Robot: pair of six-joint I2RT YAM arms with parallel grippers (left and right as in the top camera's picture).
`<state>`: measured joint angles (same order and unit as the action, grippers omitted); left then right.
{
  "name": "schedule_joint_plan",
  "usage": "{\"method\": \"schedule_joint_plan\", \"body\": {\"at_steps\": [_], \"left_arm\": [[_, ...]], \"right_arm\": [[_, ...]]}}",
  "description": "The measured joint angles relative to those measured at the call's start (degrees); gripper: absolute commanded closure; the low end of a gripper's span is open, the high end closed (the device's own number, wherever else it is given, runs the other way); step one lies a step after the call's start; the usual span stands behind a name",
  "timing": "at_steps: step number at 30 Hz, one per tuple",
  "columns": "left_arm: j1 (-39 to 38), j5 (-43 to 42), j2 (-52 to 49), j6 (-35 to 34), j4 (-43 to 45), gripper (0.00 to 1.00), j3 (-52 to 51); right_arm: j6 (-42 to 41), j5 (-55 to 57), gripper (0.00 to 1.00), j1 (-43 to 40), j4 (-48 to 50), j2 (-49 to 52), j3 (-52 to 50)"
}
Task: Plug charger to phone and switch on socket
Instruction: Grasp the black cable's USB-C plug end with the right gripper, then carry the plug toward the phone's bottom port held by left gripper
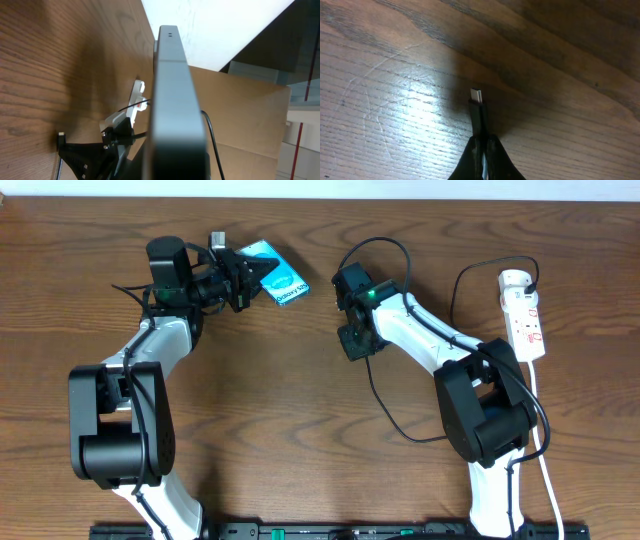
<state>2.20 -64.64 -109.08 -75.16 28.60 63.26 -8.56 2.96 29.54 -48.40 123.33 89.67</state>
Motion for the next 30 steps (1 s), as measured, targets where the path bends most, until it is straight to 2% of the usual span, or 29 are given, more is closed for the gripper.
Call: {"method": "schedule_joint_plan", "body": {"at_steps": [6,9,10,11,12,13,18,23,27,30], "left_arm": [[0.0,0.0,0.0,0.0,0.0,0.92,0.0],[0.0,0.0,0.0,0.0,0.0,0.93,0.0],[0.0,-0.1,0.0,0.0,0.0,0.93,0.0],[0.0,-0.1,0.0,0.0,0.0,0.93,0.0],[0.0,-0.2,0.0,0.0,0.0,0.93,0.0],[0.0,-0.2,0.0,0.0,0.0,0.93,0.0],[0.0,-0.2,0.0,0.0,0.0,0.93,0.0],[0.0,-1.3,0.0,0.0,0.0,0.93,0.0],[0.0,-3.0,0.0,0.3,0.0,0.93,0.0],[0.0,-6.5,0.0,2.1,0.1,0.93,0.0]], "right_arm": [[0.0,-0.8,0.97,0.0,-0.3,0.7,0.3],[-0.2,-1.3,0.85,0.0,-1.1,1.6,1.1],[-0.3,-1.4,0.83,0.0,-1.2,1.6,1.1],[-0.2,-2.0,0.84,0.0,-1.3,1.7,1.3],[-0.2,-2.1,0.89,0.0,-1.4,1.8,1.4],[-0.2,-2.3,0.99,0.0,-1.4,1.8,1.4],[-0.6,-5.7,0.99,-1.5,-1.4,1.8,1.5],[2.0,-19.7,0.99,-5.8,-1.0,1.6,0.7],[9.8,-35.8,0.99,-9.7,-4.4,0.2,-0.4],[18.9,-47.8,0.99,-11.2,-9.7,-4.6,-0.6]]}}
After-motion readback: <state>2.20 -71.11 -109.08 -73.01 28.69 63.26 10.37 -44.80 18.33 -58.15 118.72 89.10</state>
